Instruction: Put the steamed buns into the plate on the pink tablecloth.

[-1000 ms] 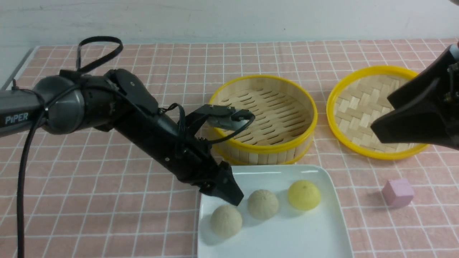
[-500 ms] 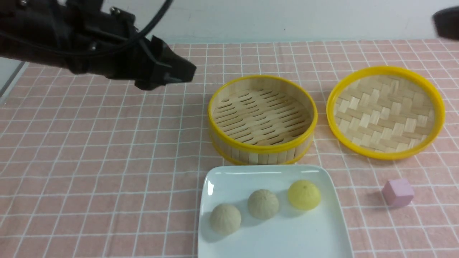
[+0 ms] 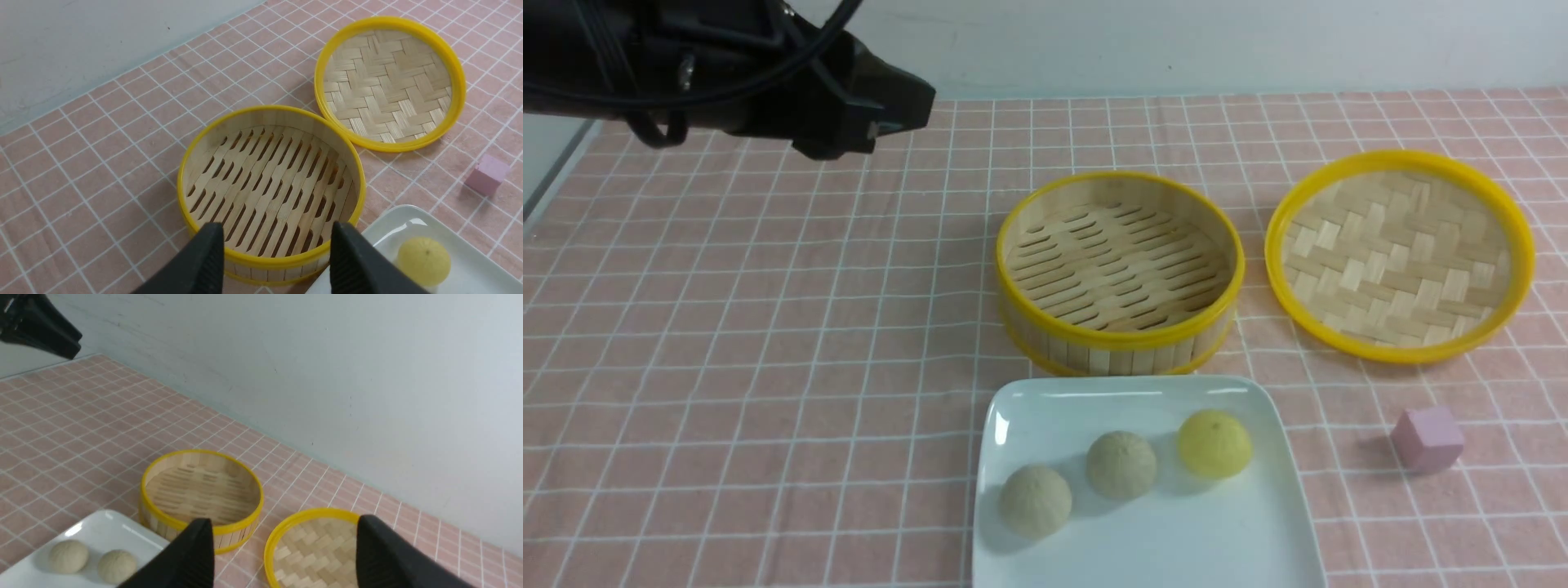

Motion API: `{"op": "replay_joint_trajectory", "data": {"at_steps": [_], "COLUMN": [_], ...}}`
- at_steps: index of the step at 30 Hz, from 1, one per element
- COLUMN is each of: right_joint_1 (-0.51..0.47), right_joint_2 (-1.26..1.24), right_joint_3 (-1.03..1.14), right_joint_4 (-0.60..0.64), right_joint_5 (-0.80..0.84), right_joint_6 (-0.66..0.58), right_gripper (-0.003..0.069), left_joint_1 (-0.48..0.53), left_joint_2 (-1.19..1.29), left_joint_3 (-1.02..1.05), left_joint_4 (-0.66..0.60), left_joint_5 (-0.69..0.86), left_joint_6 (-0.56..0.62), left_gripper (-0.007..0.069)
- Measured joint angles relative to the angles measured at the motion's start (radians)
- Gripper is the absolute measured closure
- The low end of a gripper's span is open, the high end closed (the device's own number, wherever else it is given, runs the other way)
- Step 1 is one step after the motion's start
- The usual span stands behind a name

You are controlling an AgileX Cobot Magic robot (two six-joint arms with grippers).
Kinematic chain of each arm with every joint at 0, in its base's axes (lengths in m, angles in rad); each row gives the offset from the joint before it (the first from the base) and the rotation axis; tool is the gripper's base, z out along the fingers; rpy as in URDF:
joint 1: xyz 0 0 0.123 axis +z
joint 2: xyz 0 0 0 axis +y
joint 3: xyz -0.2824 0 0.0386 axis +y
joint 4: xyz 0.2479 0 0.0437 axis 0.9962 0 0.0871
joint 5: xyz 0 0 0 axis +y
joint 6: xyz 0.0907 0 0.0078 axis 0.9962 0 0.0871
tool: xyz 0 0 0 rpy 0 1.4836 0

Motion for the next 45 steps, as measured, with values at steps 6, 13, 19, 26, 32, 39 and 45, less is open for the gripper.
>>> {"op": "replay_joint_trajectory", "data": {"at_steps": [6, 13, 19, 26, 32, 39, 45], "right_joint_1": [0.0, 0.0, 0.0, 0.0, 0.0, 0.0, 0.0], "right_joint_2": [-0.208, -0.387, -0.387, -0.387, -0.387, -0.387, -0.387], "right_joint_3": [0.302, 0.628, 0.77, 0.883, 0.917, 0.918, 0.918], "right_joint_4": [0.005, 0.004, -0.015, -0.026, -0.044, -0.045, -0.045], "right_joint_5": [-0.117, -0.333, -0.352, -0.388, -0.42, -0.422, -0.422], "right_joint_6": [0.071, 0.133, 0.136, 0.137, 0.137, 0.137, 0.137], "right_gripper": [0.0192, 0.0193, 0.0216, 0.0305, 0.0433, 0.0476, 0.0474], "left_joint_1": [0.0, 0.0, 0.001, 0.001, 0.001, 0.001, 0.001], "left_joint_2": [0.0, 0.0, 0.0, 0.0, 0.0, 0.0, 0.0], "left_joint_3": [0.0, 0.0, 0.0, 0.0, 0.0, 0.0, 0.0], "left_joint_4": [-0.005, -0.012, -0.027, -0.032, -0.048, -0.069, -0.141], "left_joint_5": [0.0, 0.007, 0.022, 0.027, 0.033, 0.034, 0.062], "left_joint_6": [0.0, 0.0, 0.0, 0.0, 0.0, 0.0, 0.0], "left_gripper": [0.0248, 0.0248, 0.0248, 0.0248, 0.0248, 0.0248, 0.0248]}}
